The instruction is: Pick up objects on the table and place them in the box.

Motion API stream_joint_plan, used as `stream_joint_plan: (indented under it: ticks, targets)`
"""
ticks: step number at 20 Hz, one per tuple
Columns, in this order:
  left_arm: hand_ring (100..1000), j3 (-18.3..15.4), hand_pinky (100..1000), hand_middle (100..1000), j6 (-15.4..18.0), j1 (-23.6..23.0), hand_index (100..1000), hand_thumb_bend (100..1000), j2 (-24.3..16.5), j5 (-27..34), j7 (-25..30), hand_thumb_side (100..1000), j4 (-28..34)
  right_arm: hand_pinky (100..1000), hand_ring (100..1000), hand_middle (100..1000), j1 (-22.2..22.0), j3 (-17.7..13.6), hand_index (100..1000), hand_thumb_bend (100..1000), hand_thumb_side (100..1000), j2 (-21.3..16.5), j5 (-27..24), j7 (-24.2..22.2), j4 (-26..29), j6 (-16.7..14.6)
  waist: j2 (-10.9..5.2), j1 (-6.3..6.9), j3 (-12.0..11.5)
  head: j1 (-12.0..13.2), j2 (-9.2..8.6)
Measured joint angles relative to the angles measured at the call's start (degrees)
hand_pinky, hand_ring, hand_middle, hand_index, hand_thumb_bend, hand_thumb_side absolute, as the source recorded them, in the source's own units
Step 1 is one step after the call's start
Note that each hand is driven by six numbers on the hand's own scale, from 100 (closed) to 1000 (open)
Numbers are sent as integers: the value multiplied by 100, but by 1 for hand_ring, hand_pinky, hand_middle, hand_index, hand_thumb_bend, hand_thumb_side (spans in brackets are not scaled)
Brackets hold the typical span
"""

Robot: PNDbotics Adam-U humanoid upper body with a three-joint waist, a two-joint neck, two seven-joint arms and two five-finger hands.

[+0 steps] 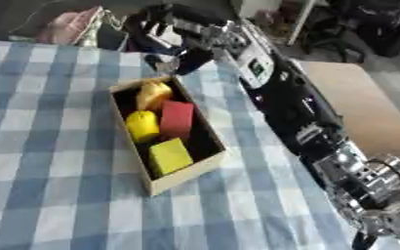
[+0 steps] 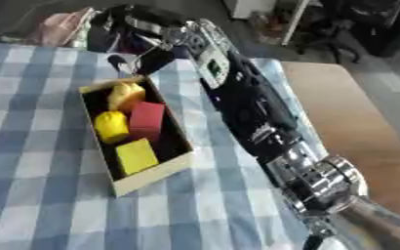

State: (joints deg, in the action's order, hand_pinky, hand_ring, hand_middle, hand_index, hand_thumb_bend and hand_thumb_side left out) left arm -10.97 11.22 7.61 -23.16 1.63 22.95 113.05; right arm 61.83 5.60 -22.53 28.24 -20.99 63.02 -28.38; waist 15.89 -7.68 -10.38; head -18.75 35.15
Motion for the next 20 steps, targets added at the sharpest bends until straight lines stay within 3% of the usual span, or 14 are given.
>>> stream_joint_plan:
  ticks: [4,5,6,11,15,20]
  targets:
    - [701,-21,775,565,-12,-1,761,100,0,40,-33,523,-1,630,693,756,-589,-112,876,100,251,-229,-1117,613,780,515,-7,0,37,44,2]
    - [701,-22,774,565,-14,-1,761,100,0,44,-42,523,-1,619,677,748,-768,-144,866,100,311,-273,-1386,750,996,648,-12,0,54,52,3]
    - [701,-22,774,565,-16,-1,761,100,0,46,-49,524,-2,616,672,736,-939,-177,862,100,260,-312,-1629,872,1200,769,-18,0,64,57,4]
    - [701,-51,773,564,-22,-1,759,100,0,84,-103,526,-4,591,632,692,-1948,-451,829,100,306,-405,-2626,1451,2262,1320,-39,0,127,119,9]
    - [702,-61,772,564,-16,-5,758,100,0,98,-141,527,-10,585,621,679,-2644,-644,816,100,354,-405,-3071,1745,2787,1566,-75,2,185,169,17]
    - [703,-62,772,565,-21,-22,756,100,5,143,-154,529,-40,581,616,676,-3274,-760,813,100,416,-303,-3329,1857,3123,1655,-111,2,238,218,107]
